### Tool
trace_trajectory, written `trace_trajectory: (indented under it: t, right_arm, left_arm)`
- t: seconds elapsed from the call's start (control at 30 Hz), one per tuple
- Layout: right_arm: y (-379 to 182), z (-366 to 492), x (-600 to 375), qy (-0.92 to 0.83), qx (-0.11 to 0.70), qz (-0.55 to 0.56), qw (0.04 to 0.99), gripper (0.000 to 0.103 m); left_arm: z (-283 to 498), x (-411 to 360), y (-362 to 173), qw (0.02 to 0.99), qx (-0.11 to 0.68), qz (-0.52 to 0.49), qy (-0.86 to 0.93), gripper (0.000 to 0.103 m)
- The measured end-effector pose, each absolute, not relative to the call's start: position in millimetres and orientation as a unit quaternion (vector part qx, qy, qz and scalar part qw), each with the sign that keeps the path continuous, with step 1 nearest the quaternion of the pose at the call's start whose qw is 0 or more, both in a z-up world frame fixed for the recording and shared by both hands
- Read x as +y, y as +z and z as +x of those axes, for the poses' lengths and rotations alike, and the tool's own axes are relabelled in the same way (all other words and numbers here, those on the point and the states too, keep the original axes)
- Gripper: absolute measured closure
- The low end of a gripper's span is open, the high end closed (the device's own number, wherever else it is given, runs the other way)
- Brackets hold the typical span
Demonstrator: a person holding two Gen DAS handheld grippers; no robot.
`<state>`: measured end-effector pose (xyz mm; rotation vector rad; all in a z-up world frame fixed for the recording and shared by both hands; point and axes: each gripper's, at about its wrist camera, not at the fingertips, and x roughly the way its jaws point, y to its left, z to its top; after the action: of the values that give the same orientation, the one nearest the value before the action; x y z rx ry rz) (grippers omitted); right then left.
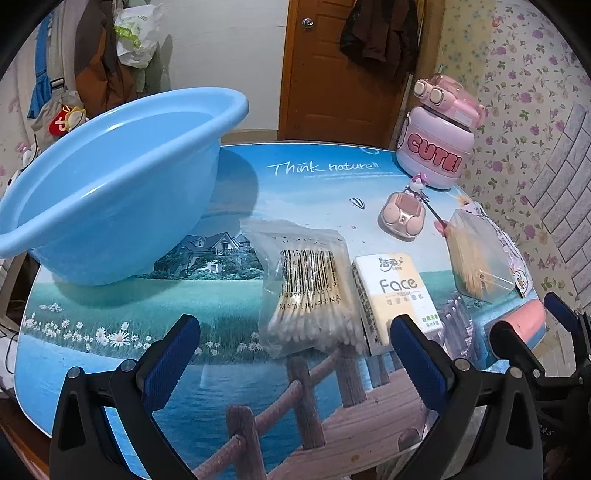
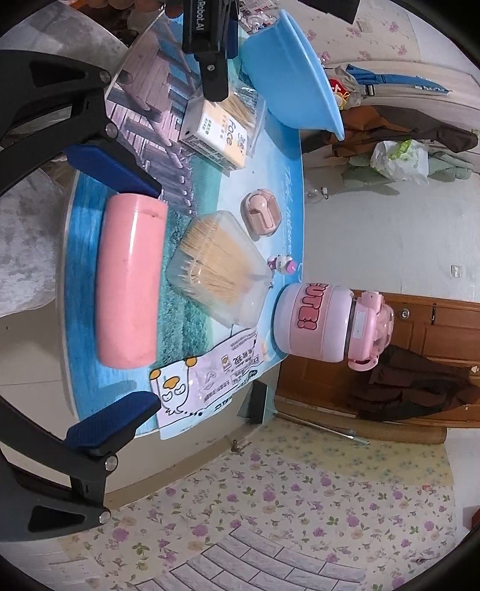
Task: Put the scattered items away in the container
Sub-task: 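Reach the right tool to the pink roller and the left tool toward the cotton swab bag, then close the right gripper on the pink roller while the left gripper grasps the cotton swab bag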
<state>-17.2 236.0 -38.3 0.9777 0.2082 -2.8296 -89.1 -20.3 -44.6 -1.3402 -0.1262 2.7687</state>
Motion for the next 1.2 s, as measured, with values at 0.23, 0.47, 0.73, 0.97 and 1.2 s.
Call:
trace_trajectory:
  t: [0.23, 0.47, 0.73, 0.97, 1.2]
  right_arm:
    - [-43, -28, 233, -0.939, 0.078, 0.326, 0.080, 0.000]
    - [-45, -30, 238, -0.940, 0.063, 0.324, 0.084, 0.003]
    - [-46, -30, 239, -0.940, 0.056, 0.324, 0.093, 0.013]
    - [-46, -30, 239, -0.940, 0.057, 0.323, 0.092, 0.013]
    - [-46, -30, 239, -0.940, 0.056, 0.324, 0.092, 0.013]
  left_arm:
    - [-94, -20, -45, 0.032, -0.041, -0.434, 0.899, 0.000]
    - [-95, -24, -46, 0.031, -0.047, -0.435, 0.899, 0.000]
    - [-101, -28, -48, 0.020, -0.050, -0.433, 0.900, 0.000]
    - [-108, -30, -55, 0.006, -0.047, -0.441, 0.896, 0.000]
    - [-117, -19, -57, -0.006, -0.026, -0.449, 0.893, 0.000]
